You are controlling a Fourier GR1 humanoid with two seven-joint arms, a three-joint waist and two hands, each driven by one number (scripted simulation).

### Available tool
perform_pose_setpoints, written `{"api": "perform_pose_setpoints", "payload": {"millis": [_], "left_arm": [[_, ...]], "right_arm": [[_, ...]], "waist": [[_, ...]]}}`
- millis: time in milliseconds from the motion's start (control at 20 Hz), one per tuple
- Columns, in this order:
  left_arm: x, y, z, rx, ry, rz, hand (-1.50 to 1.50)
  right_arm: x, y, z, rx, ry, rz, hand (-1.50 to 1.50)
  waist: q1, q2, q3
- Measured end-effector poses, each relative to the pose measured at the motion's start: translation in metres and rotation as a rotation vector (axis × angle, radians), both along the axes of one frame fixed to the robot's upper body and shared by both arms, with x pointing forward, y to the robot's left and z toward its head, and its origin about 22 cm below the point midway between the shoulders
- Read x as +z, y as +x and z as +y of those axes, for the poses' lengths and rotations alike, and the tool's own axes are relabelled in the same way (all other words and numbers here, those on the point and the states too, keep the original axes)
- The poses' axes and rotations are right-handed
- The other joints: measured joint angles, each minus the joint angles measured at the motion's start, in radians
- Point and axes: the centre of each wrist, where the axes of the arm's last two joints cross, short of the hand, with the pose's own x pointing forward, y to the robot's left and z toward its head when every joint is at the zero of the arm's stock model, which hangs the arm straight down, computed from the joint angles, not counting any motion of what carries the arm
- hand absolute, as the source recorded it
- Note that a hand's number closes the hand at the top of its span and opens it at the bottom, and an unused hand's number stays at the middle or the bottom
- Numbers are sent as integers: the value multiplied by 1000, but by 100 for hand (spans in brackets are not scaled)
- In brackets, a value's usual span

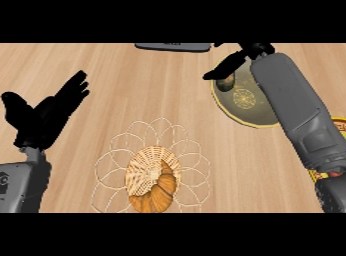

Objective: Pick the squash from the plate and place it in the bowl

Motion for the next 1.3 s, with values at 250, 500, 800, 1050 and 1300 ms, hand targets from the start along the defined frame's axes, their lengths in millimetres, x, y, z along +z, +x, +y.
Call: {"api": "perform_pose_setpoints", "payload": {"millis": [250, 500, 800, 1050, 1300], "left_arm": [[3, 4, 1, -6, 0, 4, 0], [-2, 2, 7, -4, 3, 1, 0], [-8, -1, 7, 11, -2, 4, 0], [-12, -4, 12, 32, -7, 9, 0], [-12, -13, 18, 43, -3, 15, 0]], "right_arm": [[5, 3, -4, -51, 51, -84, -150], [2, 3, -30, -149, 94, -166, -150], [23, 2, -94, -269, 125, -235, -150], [35, -10, -157, -219, 143, -306, -150], [43, -34, -221, -126, 179, -367, -150]], "waist": [[4, 4, 0], [0, 3, 0], [-12, -2, 0], [-29, -9, 1], [-43, -17, 1]]}}
